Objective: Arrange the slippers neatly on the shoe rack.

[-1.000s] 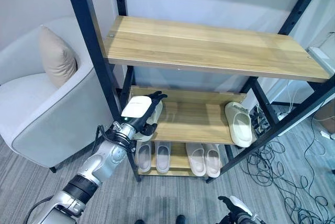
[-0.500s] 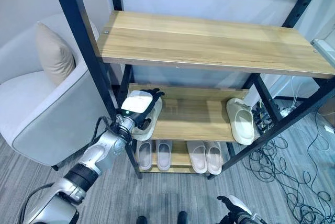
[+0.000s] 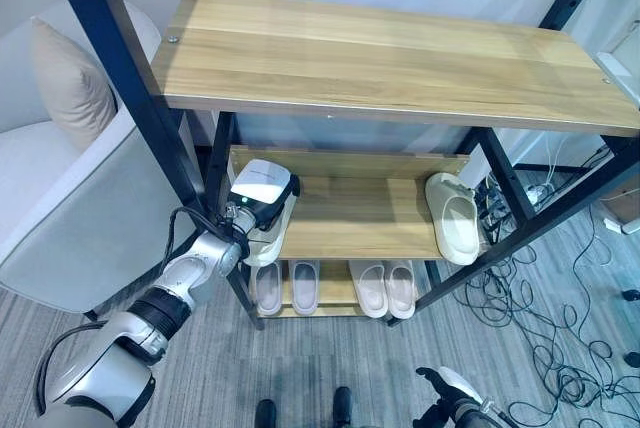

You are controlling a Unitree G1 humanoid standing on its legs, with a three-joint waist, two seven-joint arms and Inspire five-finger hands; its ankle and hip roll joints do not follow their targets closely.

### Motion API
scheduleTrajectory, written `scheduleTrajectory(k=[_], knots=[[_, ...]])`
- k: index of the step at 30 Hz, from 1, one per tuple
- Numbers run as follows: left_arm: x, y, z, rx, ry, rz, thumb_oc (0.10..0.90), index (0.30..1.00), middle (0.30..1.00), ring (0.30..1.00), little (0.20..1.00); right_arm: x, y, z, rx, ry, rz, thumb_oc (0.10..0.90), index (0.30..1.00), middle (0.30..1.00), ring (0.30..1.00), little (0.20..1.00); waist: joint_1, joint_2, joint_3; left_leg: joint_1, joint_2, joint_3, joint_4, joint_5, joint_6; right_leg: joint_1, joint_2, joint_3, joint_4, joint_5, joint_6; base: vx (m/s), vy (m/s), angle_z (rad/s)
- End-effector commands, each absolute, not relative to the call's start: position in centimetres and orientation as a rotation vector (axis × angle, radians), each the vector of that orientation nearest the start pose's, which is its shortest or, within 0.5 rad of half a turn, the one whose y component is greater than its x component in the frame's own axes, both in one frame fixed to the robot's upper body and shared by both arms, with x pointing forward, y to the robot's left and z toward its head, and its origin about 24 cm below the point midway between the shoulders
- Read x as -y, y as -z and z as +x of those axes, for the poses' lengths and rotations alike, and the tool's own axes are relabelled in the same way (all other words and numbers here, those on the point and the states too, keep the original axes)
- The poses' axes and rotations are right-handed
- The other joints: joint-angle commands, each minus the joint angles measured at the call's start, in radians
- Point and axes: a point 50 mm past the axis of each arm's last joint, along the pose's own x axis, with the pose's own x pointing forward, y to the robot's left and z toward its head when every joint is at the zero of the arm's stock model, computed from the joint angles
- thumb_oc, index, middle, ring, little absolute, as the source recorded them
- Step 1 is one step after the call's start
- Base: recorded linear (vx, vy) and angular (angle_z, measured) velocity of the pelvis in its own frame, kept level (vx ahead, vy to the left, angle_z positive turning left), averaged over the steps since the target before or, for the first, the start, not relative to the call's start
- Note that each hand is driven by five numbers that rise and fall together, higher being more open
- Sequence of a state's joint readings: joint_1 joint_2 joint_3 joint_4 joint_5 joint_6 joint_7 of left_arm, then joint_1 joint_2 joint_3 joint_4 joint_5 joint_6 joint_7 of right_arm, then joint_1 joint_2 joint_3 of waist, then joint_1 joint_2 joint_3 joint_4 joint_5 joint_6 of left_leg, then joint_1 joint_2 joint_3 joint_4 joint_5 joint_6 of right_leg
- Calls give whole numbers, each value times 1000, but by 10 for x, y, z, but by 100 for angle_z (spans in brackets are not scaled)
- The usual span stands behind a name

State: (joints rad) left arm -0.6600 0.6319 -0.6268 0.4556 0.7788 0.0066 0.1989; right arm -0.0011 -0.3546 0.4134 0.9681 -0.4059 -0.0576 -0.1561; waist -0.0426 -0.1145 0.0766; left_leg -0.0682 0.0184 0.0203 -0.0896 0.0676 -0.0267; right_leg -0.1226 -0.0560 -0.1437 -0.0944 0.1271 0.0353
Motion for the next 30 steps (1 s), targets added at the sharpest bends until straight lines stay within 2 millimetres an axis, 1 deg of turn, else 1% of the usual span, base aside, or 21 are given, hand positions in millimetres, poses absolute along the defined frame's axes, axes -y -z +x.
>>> scheduleTrajectory(k=[1,5,8,14,19,27,28,30], knots=[[-154,-198,378,579,-15,1647,400,300,300,300,300,252,113,165,-748,-254,-1018,800,900,900,900,900,-2,8,-5,-4,12,5,2,-103,-17,37,-41,-4,8,-108,115,4,-5,-6],[-147,-198,377,600,0,1606,400,300,300,300,300,251,114,165,-743,-260,-1017,800,900,900,900,900,-1,4,-5,5,12,6,2,-107,-18,44,-39,-2,7,-110,113,1,-4,-3],[-138,-197,373,635,23,1555,400,300,300,300,300,249,113,166,-735,-261,-1015,800,900,900,900,900,0,3,-5,8,12,3,2,-109,-18,46,-40,-6,7,-110,113,1,-2,-1],[-121,-200,368,700,56,1479,400,300,300,300,300,248,112,169,-721,-259,-1018,800,900,900,900,900,-2,8,-4,6,12,3,2,-107,-19,41,-40,-7,7,-109,114,0,0,0],[-103,-200,364,746,93,1409,400,300,300,300,300,249,111,170,-716,-254,-1022,800,900,900,900,900,-6,13,-3,2,12,6,2,-105,-18,36,-40,-4,7,-107,113,0,0,0],[-77,-207,358,812,140,1304,400,300,300,300,300,252,110,169,-722,-240,-1029,800,900,900,900,900,-14,22,1,-11,12,13,2,-99,-18,21,-40,2,7,-103,112,-5,-10,-2],[-71,-209,356,831,147,1273,400,300,300,300,300,253,110,170,-722,-234,-1031,800,900,900,900,900,-18,25,3,-15,11,17,2,-96,-18,17,-40,4,7,-101,112,0,0,0],[-67,-210,356,841,157,1256,400,300,300,300,300,254,109,171,-720,-228,-1033,800,900,900,900,900,-20,28,3,-18,12,21,2,-94,-19,13,-40,6,7,-101,112,0,0,0]])
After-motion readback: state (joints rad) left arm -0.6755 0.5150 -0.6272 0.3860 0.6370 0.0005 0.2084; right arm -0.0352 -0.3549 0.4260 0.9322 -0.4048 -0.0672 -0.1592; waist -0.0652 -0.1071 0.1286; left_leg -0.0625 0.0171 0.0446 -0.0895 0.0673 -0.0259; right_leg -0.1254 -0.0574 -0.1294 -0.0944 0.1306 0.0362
